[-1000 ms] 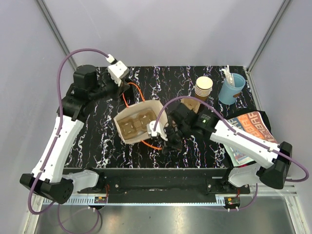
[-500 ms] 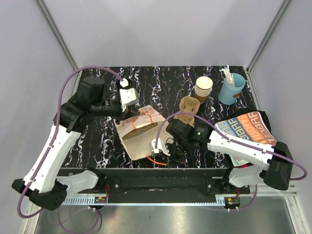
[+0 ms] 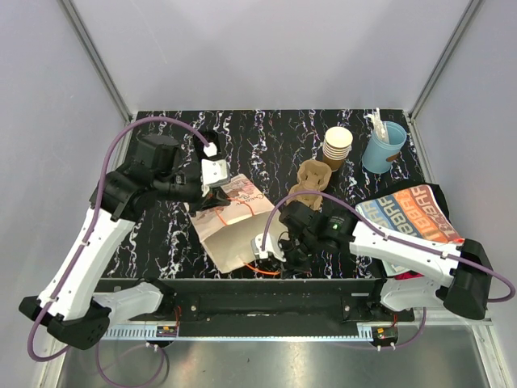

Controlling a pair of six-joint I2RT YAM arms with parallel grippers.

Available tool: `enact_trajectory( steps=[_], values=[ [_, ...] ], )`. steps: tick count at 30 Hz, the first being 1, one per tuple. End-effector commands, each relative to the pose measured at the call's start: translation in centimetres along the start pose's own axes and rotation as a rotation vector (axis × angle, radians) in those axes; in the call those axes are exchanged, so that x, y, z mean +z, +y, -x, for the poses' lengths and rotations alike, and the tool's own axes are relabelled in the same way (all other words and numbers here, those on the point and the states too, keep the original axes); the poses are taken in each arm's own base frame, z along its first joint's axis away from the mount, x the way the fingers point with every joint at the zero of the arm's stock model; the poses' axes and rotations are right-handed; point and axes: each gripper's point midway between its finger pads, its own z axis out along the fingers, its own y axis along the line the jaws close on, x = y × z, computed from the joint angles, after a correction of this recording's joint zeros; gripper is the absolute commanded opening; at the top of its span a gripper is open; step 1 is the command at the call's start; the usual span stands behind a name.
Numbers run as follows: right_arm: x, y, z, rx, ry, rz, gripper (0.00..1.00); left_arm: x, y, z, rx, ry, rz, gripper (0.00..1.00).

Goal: Pack the takeout coffee

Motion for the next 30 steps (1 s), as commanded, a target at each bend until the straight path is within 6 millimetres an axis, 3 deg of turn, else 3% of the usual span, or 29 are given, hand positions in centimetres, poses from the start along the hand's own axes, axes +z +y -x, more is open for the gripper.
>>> enact_trajectory(
  steps=[1, 6, 7, 9, 10, 16, 22, 26, 27, 28, 30],
  values=[
    [-2.6, -0.7, 4.2, -0.091, -0.085, -0.069, 0.0, -0.5, 1.1, 2.3, 0.053, -0.049, 0.044, 0.0],
    [-5.7, -3.7, 8.0, -0.117, -0.112, -0.242, 0.0, -1.3, 5.3, 4.1, 0.027, -0.058, 0.241, 0.0],
    [-7.1, -4.3, 9.9, -0.134, -0.142, -0.285, 0.0, -1.6, 6.8, 4.5, 0.035, -0.06, 0.312, 0.01],
    [-8.3, -5.8, 11.2, -0.133, -0.144, -0.365, 0.0, -1.6, 8.5, 4.7, 0.022, -0.059, 0.381, 0.01],
    [-9.5, -6.2, 12.8, -0.147, -0.177, -0.404, 0.0, -1.8, 9.4, 4.9, 0.026, -0.061, 0.418, 0.01],
    [-12.8, -10.9, 16.6, -0.11, -0.231, -0.654, 0.03, -1.7, 13.8, 4.9, 0.001, -0.054, 0.589, 0.01],
    [-13.5, -13.6, 18.1, -0.086, -0.241, -0.761, 0.29, -3.6, 17.6, 3.7, -0.057, -0.033, 0.774, 0.0],
    [-14.1, -14.8, 19.0, -0.075, -0.25, -0.81, 0.39, -5.4, 19.2, 2.3, -0.131, -0.039, 0.859, 0.0],
    [-14.7, -14.9, 19.7, -0.077, -0.265, -0.825, 0.45, -5.9, 19.5, 2.2, -0.14, -0.049, 0.879, 0.0],
    [-14.9, -15.3, 20.0, -0.074, -0.266, -0.841, 0.59, -6.7, 20.0, 1.9, -0.154, -0.05, 0.906, 0.0],
    [-16.1, -15.5, 21.1, -0.071, -0.297, -0.872, 0.74, -7.5, 20.2, 1.7, -0.168, -0.062, 0.935, 0.0]
  ],
)
